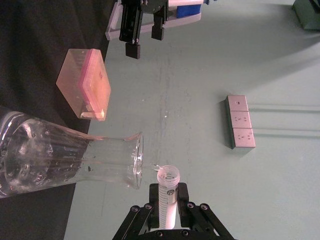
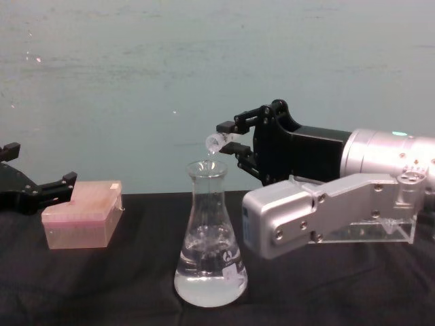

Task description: Pour the liquid from the test tube into the beaker using one hand.

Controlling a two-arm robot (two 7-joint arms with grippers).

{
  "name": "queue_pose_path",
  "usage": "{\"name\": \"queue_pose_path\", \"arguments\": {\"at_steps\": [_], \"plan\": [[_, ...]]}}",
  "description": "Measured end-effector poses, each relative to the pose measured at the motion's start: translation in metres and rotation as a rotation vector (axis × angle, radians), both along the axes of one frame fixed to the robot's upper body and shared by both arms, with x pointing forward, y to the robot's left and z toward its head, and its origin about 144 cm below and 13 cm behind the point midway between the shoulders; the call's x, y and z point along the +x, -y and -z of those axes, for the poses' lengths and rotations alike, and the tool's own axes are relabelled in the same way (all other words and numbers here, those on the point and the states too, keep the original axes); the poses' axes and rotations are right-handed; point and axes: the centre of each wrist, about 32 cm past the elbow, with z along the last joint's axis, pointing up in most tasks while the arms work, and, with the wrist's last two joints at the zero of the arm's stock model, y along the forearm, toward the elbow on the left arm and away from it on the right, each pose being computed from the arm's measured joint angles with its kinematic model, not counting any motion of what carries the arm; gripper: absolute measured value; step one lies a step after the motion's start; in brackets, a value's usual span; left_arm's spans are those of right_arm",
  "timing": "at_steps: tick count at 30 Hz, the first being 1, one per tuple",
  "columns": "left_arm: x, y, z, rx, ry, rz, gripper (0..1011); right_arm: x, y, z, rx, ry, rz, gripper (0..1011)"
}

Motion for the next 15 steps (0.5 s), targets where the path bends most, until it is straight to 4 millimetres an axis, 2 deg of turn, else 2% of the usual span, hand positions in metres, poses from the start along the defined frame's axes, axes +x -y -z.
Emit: {"name": "queue_pose_path", "arguments": {"at_steps": [15], "plan": [[0.0, 0.0, 0.0, 0.0, 0.0, 0.0, 1000, 0.0018, 0.0002, 0.0013, -0.035, 0.051, -0.001, 222]]}}
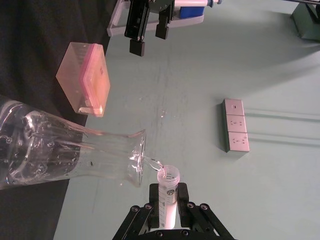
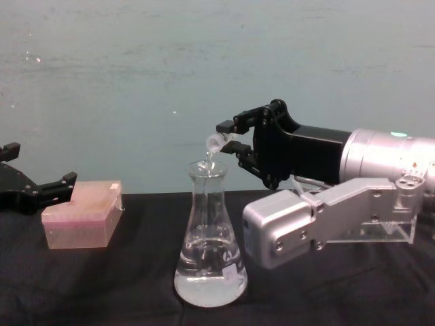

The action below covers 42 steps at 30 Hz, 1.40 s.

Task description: Pour the liquid from the test tube into the beaker using one hand.

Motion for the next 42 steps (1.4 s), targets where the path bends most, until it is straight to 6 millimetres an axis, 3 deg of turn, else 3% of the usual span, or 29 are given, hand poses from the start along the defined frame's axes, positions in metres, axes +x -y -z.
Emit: {"name": "queue_pose_path", "arguments": {"at_steps": [30, 42], "plan": [[0.0, 0.0, 0.0, 0.0, 0.0, 0.0, 1000, 0.001, 0.0, -0.001, -0.01, 0.021, -0.024, 222], [0.0, 0.0, 0.0, 0.0, 0.0, 0.0, 1000, -0.009, 0.016, -0.016, 0.232, -0.169, 0.011, 222]]}}
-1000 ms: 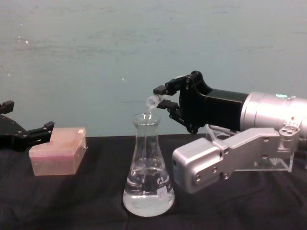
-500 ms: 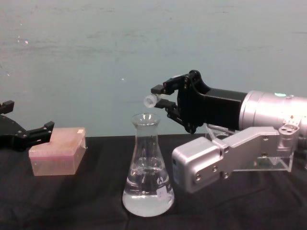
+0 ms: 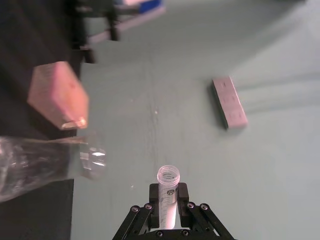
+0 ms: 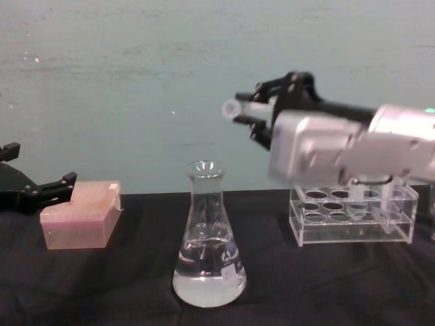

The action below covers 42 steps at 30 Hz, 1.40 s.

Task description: Pour the liquid from the test tube into the beaker using one hand.

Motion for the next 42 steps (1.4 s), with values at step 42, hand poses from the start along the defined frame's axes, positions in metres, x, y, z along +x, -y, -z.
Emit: {"name": "queue_pose_path", "arguments": {"at_steps": [42], "plan": [[0.0, 0.0, 0.0, 0.0, 0.0, 0.0, 1000, -0.004, 0.041, 0.004, 0.956, -0.864, 0.28, 222]]}}
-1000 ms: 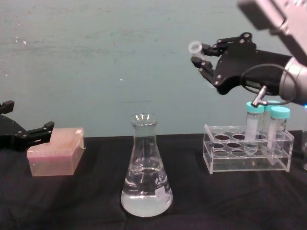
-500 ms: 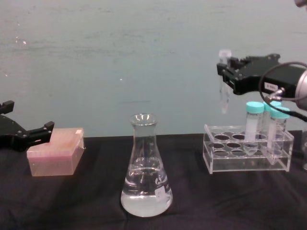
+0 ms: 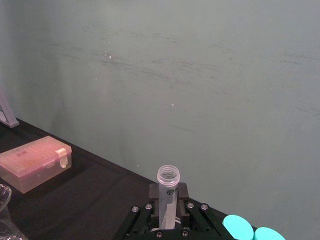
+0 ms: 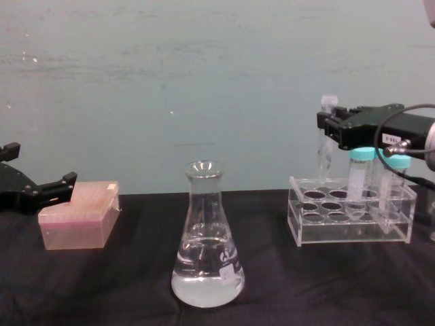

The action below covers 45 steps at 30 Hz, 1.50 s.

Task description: Pour the liquid from the test tube into the beaker using one hand.

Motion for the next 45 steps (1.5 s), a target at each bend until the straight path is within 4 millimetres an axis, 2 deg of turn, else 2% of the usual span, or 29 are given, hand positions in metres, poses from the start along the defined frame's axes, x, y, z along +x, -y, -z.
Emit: {"name": "queue_pose_path", "arguments": {"at_steps": [29, 45], "plan": [[0.0, 0.0, 0.0, 0.0, 0.0, 0.0, 1000, 0.014, -0.006, 0.015, -0.028, -0.058, 0.006, 222], [0.0, 0.0, 0.0, 0.0, 0.0, 0.0, 1000, 0.021, -0.002, 0.024, -0.018, -0.087, 0.016, 222]]}}
